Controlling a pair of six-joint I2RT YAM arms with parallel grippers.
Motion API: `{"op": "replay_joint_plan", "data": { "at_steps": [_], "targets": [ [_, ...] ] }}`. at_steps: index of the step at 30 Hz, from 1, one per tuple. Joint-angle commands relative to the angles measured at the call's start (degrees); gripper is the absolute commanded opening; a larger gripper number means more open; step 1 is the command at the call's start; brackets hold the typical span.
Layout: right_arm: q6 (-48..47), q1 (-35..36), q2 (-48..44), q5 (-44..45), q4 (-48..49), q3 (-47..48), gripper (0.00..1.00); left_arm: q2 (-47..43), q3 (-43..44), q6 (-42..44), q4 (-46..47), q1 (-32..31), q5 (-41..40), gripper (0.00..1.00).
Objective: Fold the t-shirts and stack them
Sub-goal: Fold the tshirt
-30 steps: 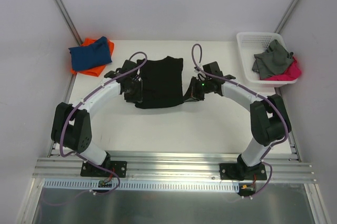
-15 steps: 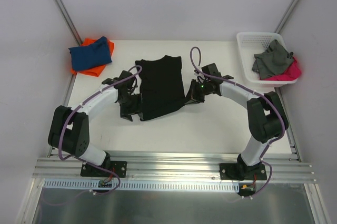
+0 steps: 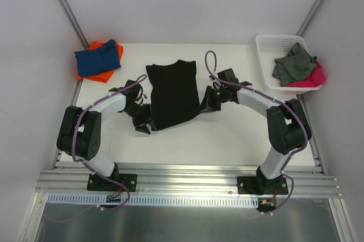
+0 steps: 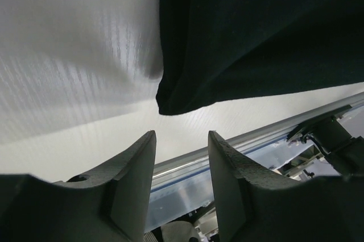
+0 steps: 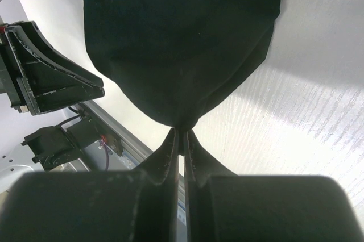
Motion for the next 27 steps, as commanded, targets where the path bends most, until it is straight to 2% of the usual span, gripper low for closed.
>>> {"op": "replay_joint_plan", "data": {
  "at_steps": [1,11,24,27],
  "targets": [
    [-1.0,0.4,-0.9,0.7,-0.1,1.1,0.0,0.8,0.4,-1.8,2.1,0.0,2.6,0.41],
    [-0.6,0.3,-1.6,0.6,0.4,0.4,0.0,1.2,0.9,-2.4,2.7,0.0,-0.8,0.41],
    [-0.8,0.0,-2.3,1.2,0.5,0.0,0.0,3.9,2.8,-2.2,4.1,0.0,-1.9,0.35],
    [-1.2,0.1,-2.5,1.3,0.4,-0.2,0.0,4.6,3.7,-1.7,4.1,0.0,-1.8,0.26]
  ]
}}
